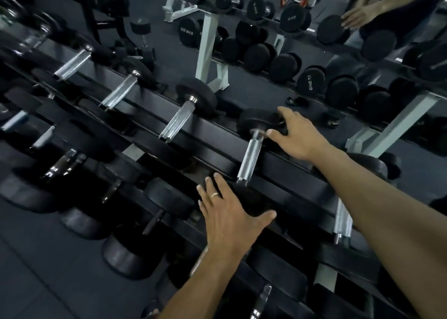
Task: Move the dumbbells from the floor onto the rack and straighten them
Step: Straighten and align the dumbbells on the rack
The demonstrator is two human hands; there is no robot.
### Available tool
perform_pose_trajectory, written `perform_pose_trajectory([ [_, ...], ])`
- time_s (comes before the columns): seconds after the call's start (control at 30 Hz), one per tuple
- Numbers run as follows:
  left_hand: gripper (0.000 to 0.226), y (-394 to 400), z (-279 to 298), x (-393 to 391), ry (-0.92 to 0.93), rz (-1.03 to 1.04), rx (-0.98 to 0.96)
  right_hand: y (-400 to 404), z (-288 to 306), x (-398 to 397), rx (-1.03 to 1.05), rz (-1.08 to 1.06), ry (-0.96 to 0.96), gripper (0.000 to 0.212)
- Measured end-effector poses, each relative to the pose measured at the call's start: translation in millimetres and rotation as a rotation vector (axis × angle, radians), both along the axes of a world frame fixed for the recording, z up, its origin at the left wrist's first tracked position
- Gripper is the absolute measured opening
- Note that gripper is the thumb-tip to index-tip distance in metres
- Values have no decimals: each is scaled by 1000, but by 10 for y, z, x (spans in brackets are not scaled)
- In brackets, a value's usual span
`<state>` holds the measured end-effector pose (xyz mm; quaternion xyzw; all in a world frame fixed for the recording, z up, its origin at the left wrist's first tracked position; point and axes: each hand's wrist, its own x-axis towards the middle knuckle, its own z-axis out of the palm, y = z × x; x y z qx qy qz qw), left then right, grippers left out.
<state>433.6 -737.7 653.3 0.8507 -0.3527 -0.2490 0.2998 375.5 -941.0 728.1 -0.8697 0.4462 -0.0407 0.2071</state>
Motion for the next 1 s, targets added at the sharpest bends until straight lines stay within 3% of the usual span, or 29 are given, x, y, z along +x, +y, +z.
perform_pose_trajectory([
  [0.33, 131, -79, -142, -15, 47, 53, -105, -221, -18, 155, 81, 82, -26, 51],
  [1.0, 134, -53, -131, 280, -25, -74, -96, -31, -55, 89, -67, -36, -31, 52],
])
